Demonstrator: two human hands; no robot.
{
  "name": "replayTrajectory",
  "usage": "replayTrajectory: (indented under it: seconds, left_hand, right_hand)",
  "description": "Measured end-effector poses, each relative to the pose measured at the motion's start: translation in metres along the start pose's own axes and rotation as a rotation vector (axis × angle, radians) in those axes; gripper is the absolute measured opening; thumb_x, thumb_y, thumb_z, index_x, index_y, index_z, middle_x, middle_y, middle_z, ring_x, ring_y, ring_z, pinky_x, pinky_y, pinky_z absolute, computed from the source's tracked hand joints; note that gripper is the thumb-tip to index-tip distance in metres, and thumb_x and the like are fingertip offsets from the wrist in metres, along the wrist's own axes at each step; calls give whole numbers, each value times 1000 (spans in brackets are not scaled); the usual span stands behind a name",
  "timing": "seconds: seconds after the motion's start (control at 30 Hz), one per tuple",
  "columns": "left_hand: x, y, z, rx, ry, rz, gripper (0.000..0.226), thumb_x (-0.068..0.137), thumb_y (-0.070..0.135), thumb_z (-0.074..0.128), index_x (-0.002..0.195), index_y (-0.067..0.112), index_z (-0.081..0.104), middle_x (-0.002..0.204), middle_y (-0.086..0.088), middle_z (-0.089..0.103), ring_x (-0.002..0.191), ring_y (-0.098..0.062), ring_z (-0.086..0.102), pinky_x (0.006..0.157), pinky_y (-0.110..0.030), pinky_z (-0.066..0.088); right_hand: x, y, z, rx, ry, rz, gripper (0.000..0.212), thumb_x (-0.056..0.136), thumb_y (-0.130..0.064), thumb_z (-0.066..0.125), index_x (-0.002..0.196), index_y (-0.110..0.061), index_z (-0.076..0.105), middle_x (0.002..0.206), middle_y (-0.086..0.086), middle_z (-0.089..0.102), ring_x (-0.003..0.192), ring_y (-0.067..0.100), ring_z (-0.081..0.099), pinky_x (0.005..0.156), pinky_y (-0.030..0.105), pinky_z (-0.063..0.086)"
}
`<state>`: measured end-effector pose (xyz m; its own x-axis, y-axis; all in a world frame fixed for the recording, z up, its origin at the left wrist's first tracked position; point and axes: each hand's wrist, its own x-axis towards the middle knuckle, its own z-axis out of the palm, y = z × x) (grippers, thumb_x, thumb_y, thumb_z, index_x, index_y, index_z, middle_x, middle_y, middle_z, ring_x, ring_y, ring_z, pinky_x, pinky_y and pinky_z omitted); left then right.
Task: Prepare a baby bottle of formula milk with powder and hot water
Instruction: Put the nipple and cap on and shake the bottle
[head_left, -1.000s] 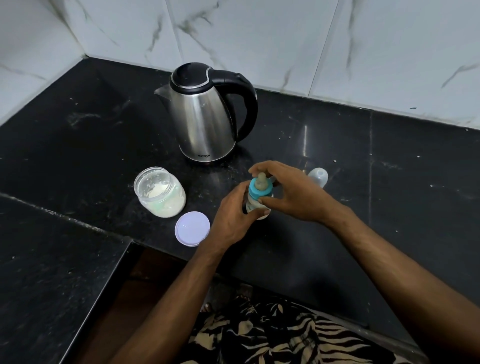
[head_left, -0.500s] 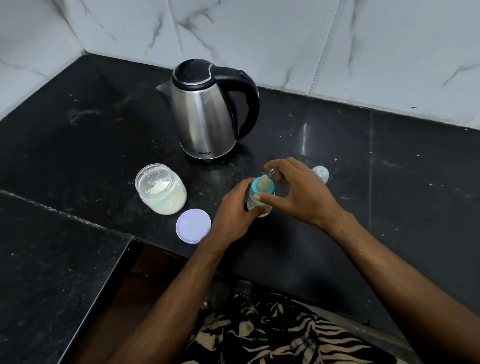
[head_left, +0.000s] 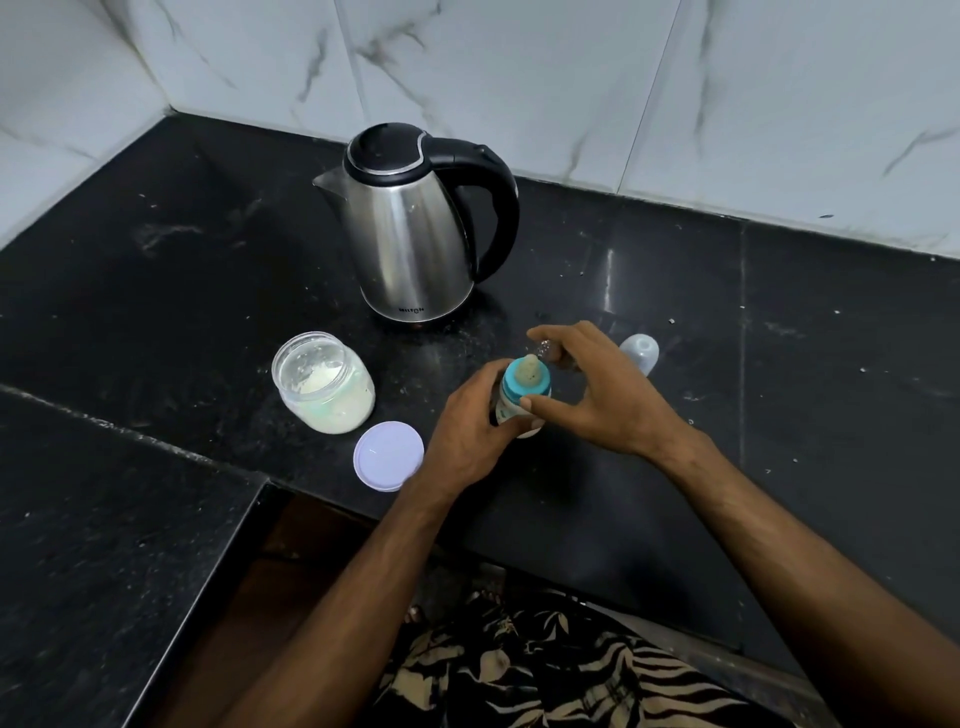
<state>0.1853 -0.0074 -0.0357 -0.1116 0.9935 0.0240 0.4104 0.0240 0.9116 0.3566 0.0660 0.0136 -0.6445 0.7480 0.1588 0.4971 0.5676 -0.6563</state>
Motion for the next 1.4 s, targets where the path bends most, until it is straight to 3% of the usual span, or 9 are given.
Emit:
replayTrajectory:
  seconds: [0.17,0.37,0.47,0.57,0.67,0.77,0.9,1.17,1.4]
  left_hand:
    - [0,-2,0,20,7,25,53,85,20,77,130,29,52,123,17,61,116,0,59,99,-23,49]
    - [0,0,0,17,-6,5,52,87,29,74,134,27,51,127,15,60,116,1,57,99,-19,46]
    - [1,0,0,27,-1,4,54,86,24,76,134,24,52,130,10,61,119,-4,58,102,-28,49]
    - [0,-1,0,18,9,18,52,86,23,76,133,24,53,127,10,63,117,-4,60,101,-32,51]
    - [-1,1,0,24,13,17,50,88,28,73,134,26,52,126,12,63,116,-1,59,100,-30,51]
    - [-1,1,-1,37,11,16,50,89,32,72,134,27,51,126,15,61,117,1,58,100,-29,51]
    - [-1,2,-1,6,-3,-36,57,84,28,78,135,21,52,127,9,64,116,-4,61,100,-27,51]
    - [-3,4,0,13,9,-43,51,86,29,76,132,30,52,117,20,63,111,3,61,94,-16,49]
    - [0,4,-3,40,-13,-71,55,80,31,81,129,25,56,117,14,68,107,1,64,93,-22,53]
  right_hand:
    - [-3,3,8,109,-79,-49,72,82,-26,77,144,-18,43,131,-3,55,121,11,53,106,34,46]
    - [-4,9,6,55,36,5,75,75,-49,75,139,-22,47,117,-5,56,108,11,55,95,38,51]
    - [-2,10,5,155,-122,-30,80,82,-37,76,149,-23,35,139,-7,52,129,11,49,109,39,44]
    - [-1,10,13,192,-41,-31,72,80,-25,79,143,-20,44,127,-6,60,121,12,55,106,41,46]
    - [0,8,18,127,64,9,68,73,-39,80,133,-22,51,114,-5,60,108,13,57,96,42,51]
    - [1,11,13,122,-44,-6,76,77,-51,74,142,-24,45,132,-5,52,123,11,50,104,39,47]
    - [1,12,9,240,-140,-18,73,86,-28,74,150,-24,37,144,-11,52,133,7,48,112,41,41]
    - [-6,8,27,268,146,36,65,73,-30,85,129,-26,51,124,-14,63,118,7,59,101,40,50]
    - [7,14,13,286,-98,9,79,79,-23,82,146,-24,41,129,-7,65,128,3,53,111,34,43]
